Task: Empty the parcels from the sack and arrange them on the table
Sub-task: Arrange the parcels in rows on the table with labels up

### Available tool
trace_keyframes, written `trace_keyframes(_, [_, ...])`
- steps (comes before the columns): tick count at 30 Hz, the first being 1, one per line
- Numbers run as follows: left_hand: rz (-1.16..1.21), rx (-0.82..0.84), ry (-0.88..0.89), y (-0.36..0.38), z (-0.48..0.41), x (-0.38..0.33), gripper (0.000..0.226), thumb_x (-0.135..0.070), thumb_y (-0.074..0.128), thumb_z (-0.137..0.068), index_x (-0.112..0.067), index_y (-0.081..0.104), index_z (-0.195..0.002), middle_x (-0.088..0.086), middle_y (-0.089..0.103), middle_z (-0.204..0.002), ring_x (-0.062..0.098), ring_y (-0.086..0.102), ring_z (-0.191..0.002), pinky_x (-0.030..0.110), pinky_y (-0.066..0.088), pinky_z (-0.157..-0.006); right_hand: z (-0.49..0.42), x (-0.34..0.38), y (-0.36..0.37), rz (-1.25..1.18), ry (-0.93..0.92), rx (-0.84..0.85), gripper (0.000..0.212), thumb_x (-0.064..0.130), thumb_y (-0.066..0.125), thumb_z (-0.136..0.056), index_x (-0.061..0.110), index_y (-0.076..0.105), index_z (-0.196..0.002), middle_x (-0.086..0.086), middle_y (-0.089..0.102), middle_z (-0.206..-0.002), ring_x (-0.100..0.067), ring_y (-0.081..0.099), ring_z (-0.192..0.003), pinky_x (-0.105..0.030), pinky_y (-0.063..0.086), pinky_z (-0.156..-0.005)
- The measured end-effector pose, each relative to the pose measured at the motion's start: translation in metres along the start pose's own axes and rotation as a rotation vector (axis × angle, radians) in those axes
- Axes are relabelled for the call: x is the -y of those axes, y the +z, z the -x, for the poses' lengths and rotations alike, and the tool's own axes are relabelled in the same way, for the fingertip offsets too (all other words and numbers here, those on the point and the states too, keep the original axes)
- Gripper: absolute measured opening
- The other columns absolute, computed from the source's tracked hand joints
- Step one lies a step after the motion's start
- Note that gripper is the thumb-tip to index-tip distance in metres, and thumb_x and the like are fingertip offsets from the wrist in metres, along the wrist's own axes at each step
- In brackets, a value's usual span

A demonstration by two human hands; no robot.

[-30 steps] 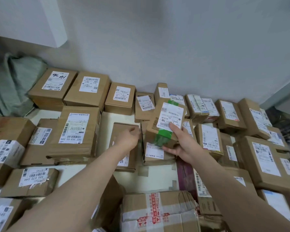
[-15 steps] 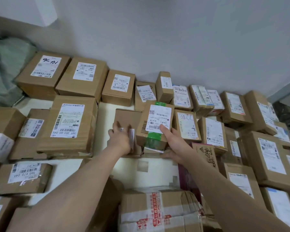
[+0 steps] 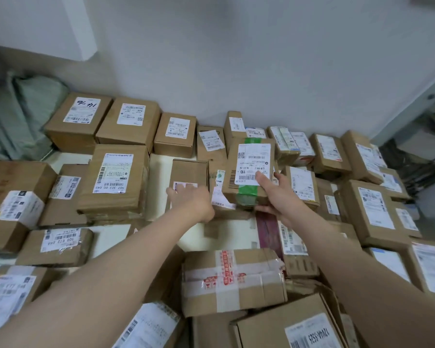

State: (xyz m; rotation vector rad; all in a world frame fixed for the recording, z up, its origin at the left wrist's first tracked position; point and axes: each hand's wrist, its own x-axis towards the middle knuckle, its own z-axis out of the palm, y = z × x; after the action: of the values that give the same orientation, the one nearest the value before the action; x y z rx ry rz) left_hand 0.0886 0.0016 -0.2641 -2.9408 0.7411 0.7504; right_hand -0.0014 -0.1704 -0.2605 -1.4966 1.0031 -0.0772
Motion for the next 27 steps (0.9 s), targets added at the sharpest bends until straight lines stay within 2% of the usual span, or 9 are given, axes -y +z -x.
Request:
trace_keyframes(3, [-0.056,0.241,0.272,0.011,0.035,-0.021,0.074,-0.056,0.068,-0.08,-0.027,0.039,-0.141,0.013,0.038,-0.146,0.036,0.024,-0.139,0.061,0.011,-0.113,0.021,0.0,-0.016,0.018,-0.057,-0.083,0.076,0.051,0.068,-0.084,0.027,0.028,-0.143,0.0,0.059,-0.129,-0.021,0.069,-0.097,-0.032,0.059,-0.063])
trace_keyframes(5, [-0.18,0.323,0.392,0.022,0.06,-0.036,0.1,-0.066,0.072,-0.071,-0.035,0.022,-0.151,0.015,0.024,-0.153,0.037,0.016,-0.143,0.065,0.009,-0.112,0.033,-0.002,-0.026,0.02,-0.083,-0.124,0.084,0.055,0.07,-0.08,0.029,0.025,-0.145,-0.001,0.055,-0.133,-0.022,0.068,-0.099,-0.03,0.058,-0.061])
trace_keyframes(9, [-0.383,0.368,0.446,0.051,0.092,-0.059,0.132,-0.065,0.076,-0.066,-0.037,-0.021,-0.15,0.023,0.001,-0.156,0.044,-0.001,-0.145,0.073,0.003,-0.109,0.054,-0.013,-0.039,0.021,-0.11,-0.124,0.083,0.05,0.068,-0.084,0.026,0.021,-0.148,-0.001,0.056,-0.133,-0.02,0.067,-0.1,-0.032,0.059,-0.066])
trace_keyframes(11, [-0.356,0.376,0.417,0.057,0.095,-0.057,0.139,-0.066,0.078,-0.063,-0.038,-0.03,-0.146,0.025,-0.003,-0.155,0.045,-0.002,-0.144,0.073,0.006,-0.109,0.063,-0.018,-0.043,0.042,-0.104,-0.109,0.083,0.05,0.067,-0.086,0.027,0.018,-0.149,-0.001,0.057,-0.133,-0.02,0.066,-0.102,-0.034,0.06,-0.069])
trace_keyframes(16, [-0.174,0.294,0.411,0.058,0.088,-0.021,0.129,-0.065,0.077,-0.064,-0.047,-0.019,-0.148,0.018,0.01,-0.155,0.038,0.008,-0.144,0.06,0.01,-0.116,0.078,-0.031,-0.053,0.088,-0.061,-0.115,0.09,0.058,0.07,-0.078,0.036,0.018,-0.148,-0.001,0.058,-0.133,-0.021,0.065,-0.105,-0.039,0.06,-0.078])
trace_keyframes(19, [-0.162,0.237,0.46,0.058,0.09,-0.01,0.123,-0.059,0.076,-0.069,-0.044,-0.015,-0.15,0.015,0.005,-0.157,0.037,0.004,-0.145,0.062,0.008,-0.115,0.082,-0.036,-0.056,0.103,-0.03,-0.13,0.09,0.059,0.07,-0.077,0.037,0.019,-0.148,-0.001,0.056,-0.134,-0.022,0.064,-0.106,-0.041,0.06,-0.08])
trace_keyframes(22, [-0.275,0.229,0.463,0.063,0.099,-0.016,0.13,-0.047,0.08,-0.068,-0.042,-0.022,-0.149,0.019,0.003,-0.157,0.04,0.0,-0.145,0.065,0.005,-0.113,0.085,-0.037,-0.051,0.085,0.003,-0.129,0.084,0.053,0.067,-0.084,0.03,0.02,-0.149,-0.004,0.055,-0.133,-0.023,0.062,-0.106,-0.039,0.06,-0.079])
trace_keyframes(24, [-0.228,0.184,0.437,0.062,0.097,-0.013,0.131,-0.045,0.083,-0.065,-0.042,-0.017,-0.15,0.018,0.013,-0.154,0.04,0.012,-0.142,0.059,0.014,-0.114,0.087,-0.034,-0.045,0.078,0.002,-0.137,0.08,0.052,0.066,-0.085,0.027,0.022,-0.148,-0.003,0.053,-0.131,-0.024,0.061,-0.108,-0.04,0.06,-0.081])
trace_keyframes(27, [0.032,0.226,0.346,0.04,0.082,0.008,0.125,-0.047,0.083,-0.061,-0.042,-0.001,-0.153,0.015,0.025,-0.151,0.037,0.027,-0.136,0.049,0.03,-0.11,0.085,-0.025,-0.043,0.022,-0.05,-0.205,0.075,0.052,0.065,-0.086,0.023,0.028,-0.144,-0.003,0.054,-0.13,-0.024,0.063,-0.105,-0.04,0.06,-0.079])
